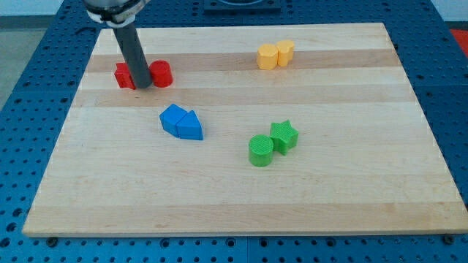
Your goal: Separate red star from red circle
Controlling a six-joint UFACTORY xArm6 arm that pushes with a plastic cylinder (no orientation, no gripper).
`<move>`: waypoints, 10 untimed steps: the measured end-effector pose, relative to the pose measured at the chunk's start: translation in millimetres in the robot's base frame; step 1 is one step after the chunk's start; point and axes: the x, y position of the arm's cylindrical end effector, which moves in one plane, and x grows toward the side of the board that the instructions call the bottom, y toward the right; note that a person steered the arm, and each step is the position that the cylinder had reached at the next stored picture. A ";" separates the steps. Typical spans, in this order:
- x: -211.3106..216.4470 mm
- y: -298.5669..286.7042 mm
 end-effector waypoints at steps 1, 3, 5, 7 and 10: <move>-0.1 3.5; 6.5 -28.6; -60.5 -20.4; -29.7 -121.1; -70.9 -22.8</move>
